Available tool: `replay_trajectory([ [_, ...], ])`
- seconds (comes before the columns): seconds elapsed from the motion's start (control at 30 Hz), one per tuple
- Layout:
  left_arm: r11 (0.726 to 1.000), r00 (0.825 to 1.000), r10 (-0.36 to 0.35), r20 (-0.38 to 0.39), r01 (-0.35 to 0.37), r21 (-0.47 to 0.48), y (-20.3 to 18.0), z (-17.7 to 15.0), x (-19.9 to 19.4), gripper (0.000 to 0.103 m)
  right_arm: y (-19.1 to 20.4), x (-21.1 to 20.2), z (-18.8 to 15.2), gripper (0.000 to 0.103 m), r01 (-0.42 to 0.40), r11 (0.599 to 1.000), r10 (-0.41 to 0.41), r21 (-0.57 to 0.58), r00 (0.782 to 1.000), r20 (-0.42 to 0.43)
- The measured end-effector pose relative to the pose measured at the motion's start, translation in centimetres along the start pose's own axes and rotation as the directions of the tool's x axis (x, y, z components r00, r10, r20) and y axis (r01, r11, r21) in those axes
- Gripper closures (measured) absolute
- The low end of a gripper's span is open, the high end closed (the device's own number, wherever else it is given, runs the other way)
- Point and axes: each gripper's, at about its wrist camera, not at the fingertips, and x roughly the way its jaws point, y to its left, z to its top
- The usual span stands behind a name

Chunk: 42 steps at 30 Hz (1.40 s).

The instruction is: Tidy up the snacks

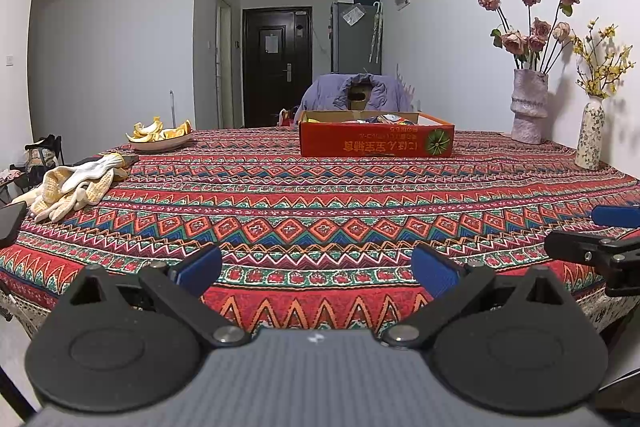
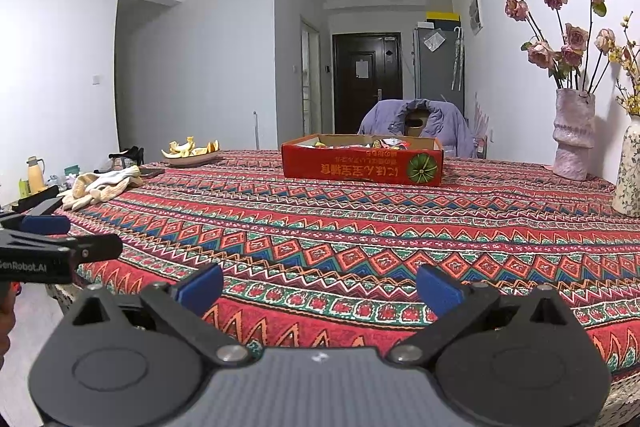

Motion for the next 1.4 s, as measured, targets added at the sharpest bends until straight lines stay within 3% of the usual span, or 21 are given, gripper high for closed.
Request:
replay_trajectory([
  [1.4, 1.000, 1.000, -0.015, 0.003, 0.015, 0.014, -0.28, 0.77, -0.66, 0.000, -0.44, -0.41, 0.16, 0.000, 0.003, 1.000, -0.004, 0.014, 1.000, 0.016],
])
